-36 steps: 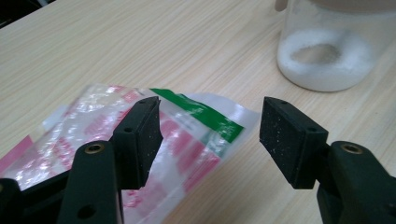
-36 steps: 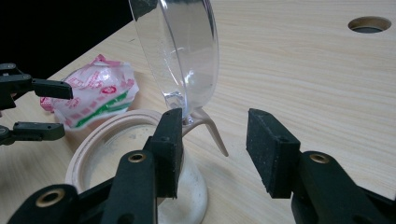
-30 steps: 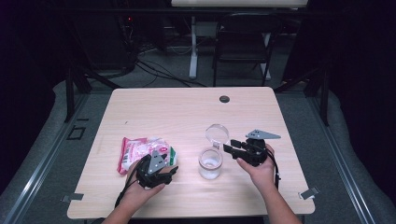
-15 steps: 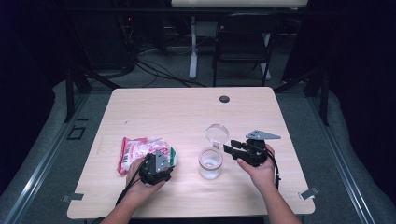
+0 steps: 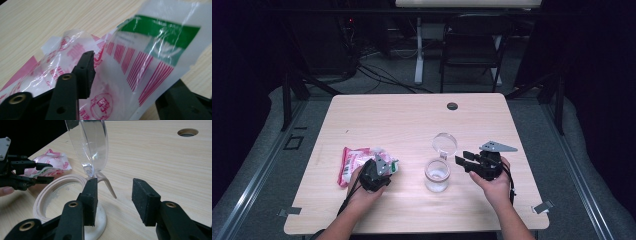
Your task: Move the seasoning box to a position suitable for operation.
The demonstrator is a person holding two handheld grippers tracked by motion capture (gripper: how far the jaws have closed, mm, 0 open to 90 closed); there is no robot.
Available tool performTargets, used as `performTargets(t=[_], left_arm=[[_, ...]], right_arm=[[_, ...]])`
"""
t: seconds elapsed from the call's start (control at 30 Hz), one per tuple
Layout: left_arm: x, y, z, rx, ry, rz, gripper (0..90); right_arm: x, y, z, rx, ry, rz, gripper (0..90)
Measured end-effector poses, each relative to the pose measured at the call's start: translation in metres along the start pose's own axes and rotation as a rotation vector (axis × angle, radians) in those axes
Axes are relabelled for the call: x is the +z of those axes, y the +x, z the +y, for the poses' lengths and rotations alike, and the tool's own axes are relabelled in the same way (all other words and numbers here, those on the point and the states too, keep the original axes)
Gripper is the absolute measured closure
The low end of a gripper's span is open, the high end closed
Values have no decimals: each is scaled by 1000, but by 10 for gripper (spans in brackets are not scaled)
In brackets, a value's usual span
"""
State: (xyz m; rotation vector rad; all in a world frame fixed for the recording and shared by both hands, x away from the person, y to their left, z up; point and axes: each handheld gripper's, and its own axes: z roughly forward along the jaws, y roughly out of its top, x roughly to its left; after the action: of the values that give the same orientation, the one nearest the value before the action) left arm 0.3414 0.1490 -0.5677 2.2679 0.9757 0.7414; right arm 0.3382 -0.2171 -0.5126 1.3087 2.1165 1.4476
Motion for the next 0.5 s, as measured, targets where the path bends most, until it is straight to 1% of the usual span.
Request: performTargets(t=[0.03,0.07,0.1,0.13,0.17,0.2,0.23,0.27,0.33,0.4,0.5], left_arm=[[0,2,0,-9,5,3,574],[0,2,0,-9,5,3,601],[0,6,0,-39,5,-3,625],[0,6,0,-39,5,-3,646],[-1,9,-1,-60,16,-2,664],[-1,9,-1,-60,16,-2,686],[-2,11,-1,-97,19,-13,699],[-2,11,-1,-97,19,-13,711],[-4,13,-2,-125,23,-9,746],[-5,14,-2,-131,27,-11,775],[-11,18,-2,-156,23,-11,827]], right_arm=[[-1,0,0,-1,2,-3,561],[-1,0,0,-1,2,-3,561],[-2,-1,-1,2,0,-8,561],[-2,-1,-1,2,0,-8,561],[-4,-2,-2,1,1,-13,561],[-4,-2,-2,1,1,-13,561],[-5,-2,-2,5,-1,-18,561],[-5,-2,-2,5,-1,-18,561],[-6,-3,-3,9,-3,-20,561],[-6,-4,-3,8,-1,-21,561],[-7,-4,-3,7,0,-24,561]])
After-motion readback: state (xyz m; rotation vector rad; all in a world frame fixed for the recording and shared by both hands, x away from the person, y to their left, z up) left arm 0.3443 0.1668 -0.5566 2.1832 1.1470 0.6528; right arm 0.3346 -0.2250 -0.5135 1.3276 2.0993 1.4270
